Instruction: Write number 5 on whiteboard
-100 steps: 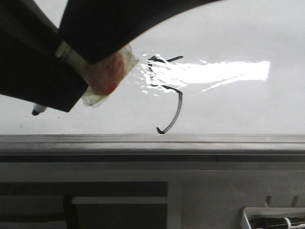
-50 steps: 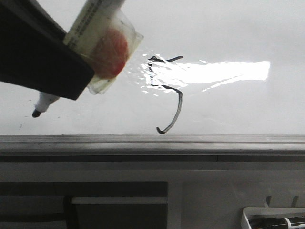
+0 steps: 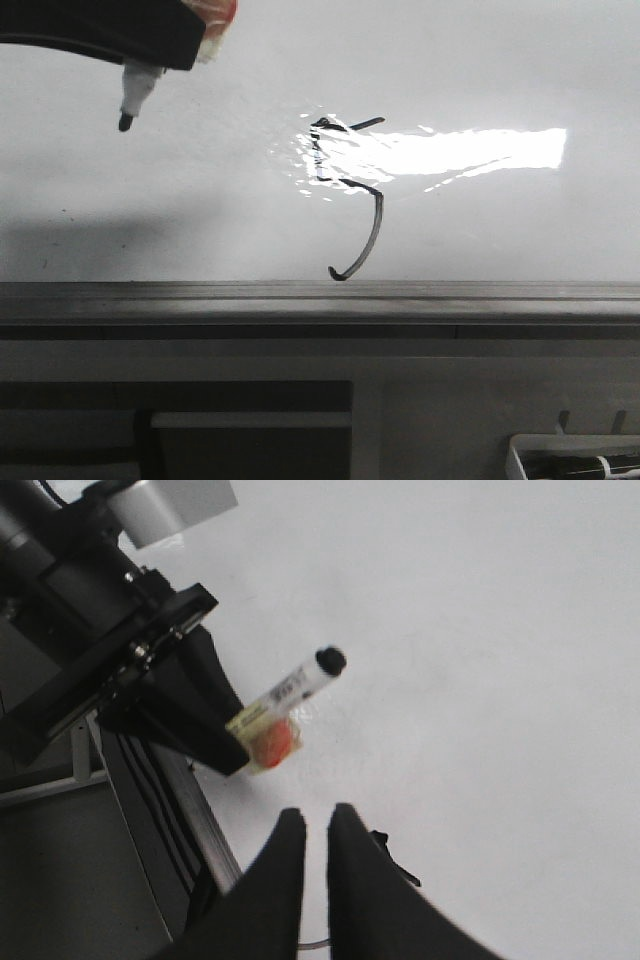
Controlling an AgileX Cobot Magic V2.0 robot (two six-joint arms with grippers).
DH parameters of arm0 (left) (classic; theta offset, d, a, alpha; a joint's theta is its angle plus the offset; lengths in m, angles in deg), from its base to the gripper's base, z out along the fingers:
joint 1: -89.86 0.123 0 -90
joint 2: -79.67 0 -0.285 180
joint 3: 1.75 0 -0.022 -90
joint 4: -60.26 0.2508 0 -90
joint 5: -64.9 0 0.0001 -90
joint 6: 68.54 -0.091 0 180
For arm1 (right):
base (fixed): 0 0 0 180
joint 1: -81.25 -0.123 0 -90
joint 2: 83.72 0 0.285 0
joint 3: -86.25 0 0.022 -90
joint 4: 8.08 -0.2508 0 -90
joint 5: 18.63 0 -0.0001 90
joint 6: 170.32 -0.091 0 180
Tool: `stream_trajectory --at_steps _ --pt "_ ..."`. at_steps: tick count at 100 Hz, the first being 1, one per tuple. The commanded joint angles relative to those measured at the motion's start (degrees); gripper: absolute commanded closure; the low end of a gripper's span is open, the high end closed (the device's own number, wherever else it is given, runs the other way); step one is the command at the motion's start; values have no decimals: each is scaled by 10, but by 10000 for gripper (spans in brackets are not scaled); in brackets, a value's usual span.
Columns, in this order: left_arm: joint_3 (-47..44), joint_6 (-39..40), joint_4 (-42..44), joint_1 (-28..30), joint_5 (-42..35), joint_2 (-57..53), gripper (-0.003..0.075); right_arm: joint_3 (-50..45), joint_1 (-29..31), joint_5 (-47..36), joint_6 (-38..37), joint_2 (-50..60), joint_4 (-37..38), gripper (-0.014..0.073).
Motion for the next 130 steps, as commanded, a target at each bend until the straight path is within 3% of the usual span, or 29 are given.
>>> stream_trajectory --at_steps 1,20,40,67,93,120,130 --pt "14 39 -16 -1 -73 7 741 18 6 -23 -8 11 9 654" --pt "14 42 -19 -1 -108 69 741 18 6 2 -9 13 9 654" --pt "14 43 -79 -1 -161 121 741 18 6 20 -19 13 9 654" --pt "14 43 -105 -1 -175 176 741 17 6 29 -33 13 9 654" --pt "14 43 -106 -1 -188 194 740 17 6 29 -33 13 9 654" --pt "14 41 -126 -7 -292 186 741 17 6 33 -33 13 9 654" --pt "14 39 -125 -7 -294 188 741 17 6 37 -33 13 9 654"
